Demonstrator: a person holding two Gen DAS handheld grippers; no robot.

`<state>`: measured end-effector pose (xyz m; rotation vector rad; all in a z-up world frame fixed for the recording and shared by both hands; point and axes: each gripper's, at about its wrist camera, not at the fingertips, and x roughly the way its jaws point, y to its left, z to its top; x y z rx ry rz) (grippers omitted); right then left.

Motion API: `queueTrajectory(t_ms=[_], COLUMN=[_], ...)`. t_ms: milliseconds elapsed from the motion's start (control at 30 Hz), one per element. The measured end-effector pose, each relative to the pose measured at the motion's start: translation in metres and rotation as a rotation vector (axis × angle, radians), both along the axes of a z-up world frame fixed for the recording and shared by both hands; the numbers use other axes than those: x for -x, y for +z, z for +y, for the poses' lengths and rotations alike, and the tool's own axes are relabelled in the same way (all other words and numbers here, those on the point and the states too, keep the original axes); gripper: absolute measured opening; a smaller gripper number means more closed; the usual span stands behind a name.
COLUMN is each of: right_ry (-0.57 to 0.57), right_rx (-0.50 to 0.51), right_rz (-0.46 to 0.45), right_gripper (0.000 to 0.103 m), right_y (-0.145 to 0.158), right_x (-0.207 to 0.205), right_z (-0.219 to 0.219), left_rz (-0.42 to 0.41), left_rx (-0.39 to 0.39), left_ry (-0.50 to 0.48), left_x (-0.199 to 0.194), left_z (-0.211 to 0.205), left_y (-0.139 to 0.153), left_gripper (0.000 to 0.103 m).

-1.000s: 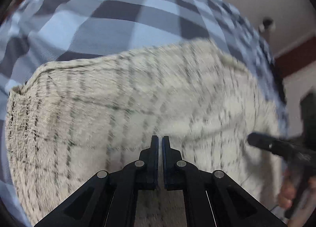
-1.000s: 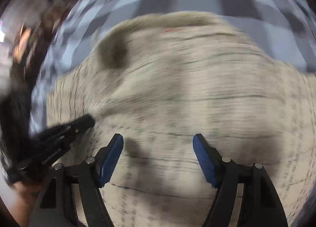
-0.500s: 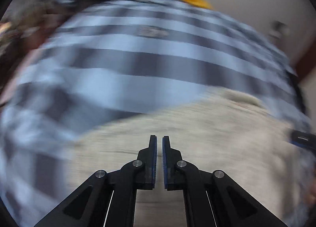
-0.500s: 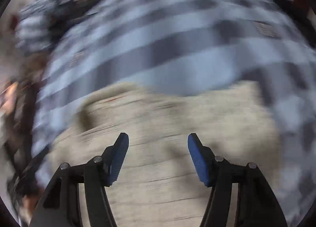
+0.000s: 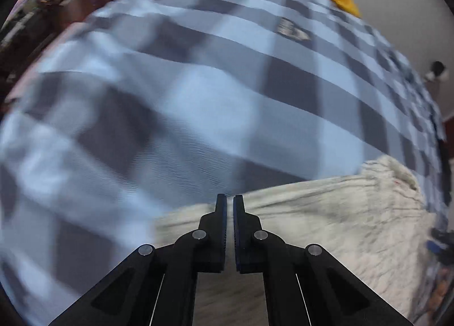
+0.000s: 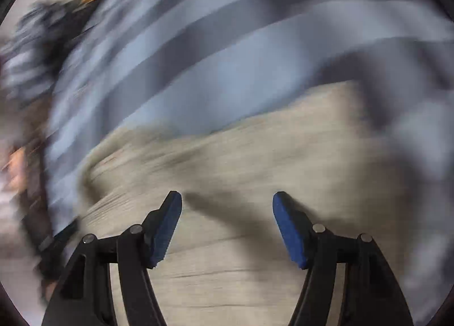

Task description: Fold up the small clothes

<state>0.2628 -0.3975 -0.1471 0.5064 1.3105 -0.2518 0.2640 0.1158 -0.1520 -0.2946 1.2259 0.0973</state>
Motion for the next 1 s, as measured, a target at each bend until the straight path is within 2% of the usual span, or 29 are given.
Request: queueTrajectory(t_ms=[100,200,233,267,300,367,400,433,467,500,533,567,600,633,700,767,867,933,1000], right_ry=[-0.038,0.031,0.052,0.069,0.085,0.123,0.139,0.163,0.179,0.197,0.206,0.215,0.219,0.223,0.230,0.227,0.190,0.183,0.199], right_rx=[0.102,0.161,0.165,0.162,0.149,0.083,0.055,0.011,-0.014,-0.038,-0.048,-0.061,-0.069,-0.084,-0.108,-0.095,0.021,0.116,0.148], right_rz=[-0.113,-0.238,-0.260,-0.269,-0.272,-0.267,-0.266,-0.268,-0.271,-0.278,-0.288,-0.308,-0.320,-0.335,-0.351,-0.339,-0.291,-0.213,-0.150], right_gripper=[0.063,0.063,0.068,0.076,0.079,0.079,0.079,0.079,0.079,0.079,0.080,0.084,0.088,0.095,0.098,0.098,0.098,0.098,0.098], right_y=[0.062,0.126,0.144,0.156,0.171,0.199,0.200,0.215,0.221,0.230,0.235,0.241,0.242,0.243,0.233,0.219,0.190,0.159,0.133], right_x=[0.037,0.074,0.088,0.091,0.103,0.128,0.123,0.134,0.139,0.152,0.161,0.171,0.177,0.187,0.196,0.204,0.209,0.205,0.196], right_z=[-0.009,0.010,0.014,0.016,0.018,0.023,0.022,0.023,0.026,0.028,0.030,0.031,0.032,0.032,0.034,0.038,0.043,0.048,0.051], left_rz=[-0.056,-0.109,-0.118,-0.130,-0.142,-0.148,-0.156,-0.164,-0.171,-0.168,-0.164,-0.154,-0.152,-0.157,-0.161,-0.122,-0.076,-0.030,0.013], left_rx=[0.002,-0.072,-0.083,-0.079,-0.054,-0.015,0.002,0.008,0.013,0.034,0.059,0.123,0.164,0.189,0.200,0.147,0.035,-0.018,-0.100], left_ry=[-0.068,-0.173,-0.188,-0.212,-0.234,-0.252,-0.269,-0.280,-0.295,-0.305,-0.308,-0.312,-0.320,-0.318,-0.286,-0.287,-0.287,-0.292,-0.278], left_x=[0.032,0.071,0.074,0.085,0.103,0.130,0.147,0.158,0.173,0.188,0.194,0.206,0.213,0.219,0.227,0.230,0.225,0.222,0.216], left_z=[0.008,-0.002,-0.009,-0.019,-0.020,-0.021,-0.022,-0.021,-0.023,-0.024,-0.024,-0.025,-0.026,-0.027,-0.029,-0.036,-0.049,-0.053,-0.054], left_y=[0.038,0.087,0.096,0.110,0.125,0.147,0.158,0.165,0.174,0.180,0.181,0.182,0.179,0.179,0.170,0.160,0.133,0.118,0.094], left_gripper=[0.003,0.003,0.003,0.003,0.004,0.004,0.004,0.005,0.009,0.028,0.054,0.096,0.103,0.103,0.103,0.103,0.103,0.103,0.103])
